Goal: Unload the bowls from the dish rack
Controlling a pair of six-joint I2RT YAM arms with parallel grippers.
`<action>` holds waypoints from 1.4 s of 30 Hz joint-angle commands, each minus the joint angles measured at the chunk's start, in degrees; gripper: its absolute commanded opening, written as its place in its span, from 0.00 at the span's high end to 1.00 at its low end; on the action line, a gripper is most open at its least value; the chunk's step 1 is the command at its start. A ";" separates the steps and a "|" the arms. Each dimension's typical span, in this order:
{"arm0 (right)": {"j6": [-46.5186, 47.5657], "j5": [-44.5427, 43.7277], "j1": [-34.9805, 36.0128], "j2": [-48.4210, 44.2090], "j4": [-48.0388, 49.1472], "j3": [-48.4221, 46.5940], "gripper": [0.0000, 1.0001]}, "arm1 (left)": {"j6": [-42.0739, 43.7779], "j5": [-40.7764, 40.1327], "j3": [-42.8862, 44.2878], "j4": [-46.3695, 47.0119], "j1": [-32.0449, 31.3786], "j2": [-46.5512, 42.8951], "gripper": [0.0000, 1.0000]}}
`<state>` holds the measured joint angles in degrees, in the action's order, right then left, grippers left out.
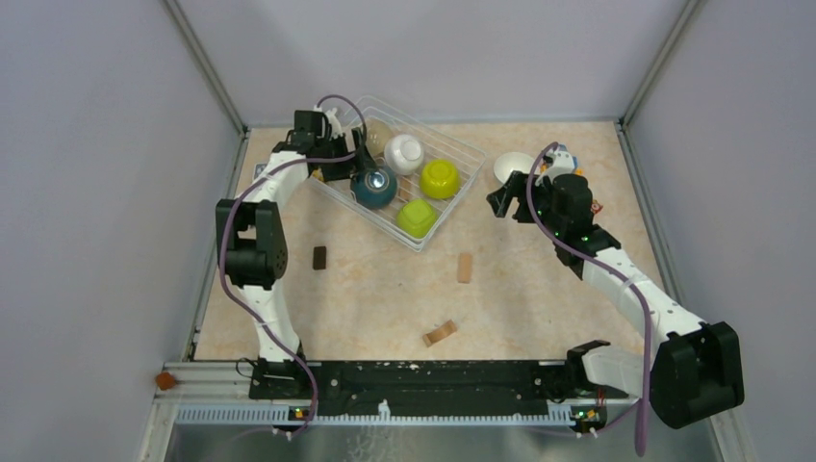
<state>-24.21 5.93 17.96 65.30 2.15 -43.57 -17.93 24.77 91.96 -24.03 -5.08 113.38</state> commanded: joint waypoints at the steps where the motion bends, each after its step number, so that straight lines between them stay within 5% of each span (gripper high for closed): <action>1: -0.14 -0.22 0.24 -0.54 2.49 0.04 0.16 | -0.35 2.30 1.13 -1.01 0.07 2.25 0.02; 35: 0.04 -1.09 0.25 -1.43 2.15 0.04 0.16 | -2.71 14.03 -0.71 3.30 -5.53 -3.28 0.12; 42: -0.05 -1.13 0.25 -1.34 2.48 0.13 0.16 | -0.93 0.98 -0.14 0.19 -7.40 -5.06 0.09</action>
<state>-24.21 5.39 17.96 65.30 2.20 -43.51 -20.21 34.15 91.57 -23.27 -11.07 112.49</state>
